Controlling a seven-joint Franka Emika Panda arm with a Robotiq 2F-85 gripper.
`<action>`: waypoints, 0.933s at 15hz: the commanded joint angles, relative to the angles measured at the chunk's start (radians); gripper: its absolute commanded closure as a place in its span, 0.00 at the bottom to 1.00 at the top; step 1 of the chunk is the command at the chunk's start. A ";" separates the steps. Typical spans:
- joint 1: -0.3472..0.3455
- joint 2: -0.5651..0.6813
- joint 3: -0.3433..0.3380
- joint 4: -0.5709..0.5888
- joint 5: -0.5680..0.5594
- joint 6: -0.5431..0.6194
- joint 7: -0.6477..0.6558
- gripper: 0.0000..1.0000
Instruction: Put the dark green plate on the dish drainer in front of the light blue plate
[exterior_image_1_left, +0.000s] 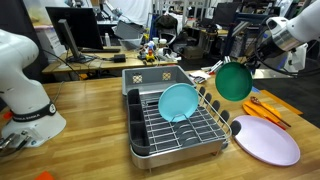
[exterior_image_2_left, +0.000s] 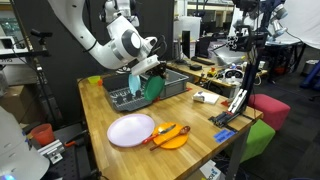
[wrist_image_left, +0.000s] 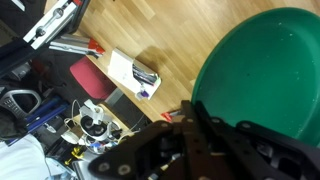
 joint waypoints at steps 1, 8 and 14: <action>0.009 -0.031 -0.004 -0.022 -0.023 -0.021 -0.010 0.99; 0.016 -0.296 -0.001 -0.212 -0.125 -0.022 -0.007 0.99; 0.004 -0.407 0.041 -0.331 -0.061 0.004 -0.071 0.94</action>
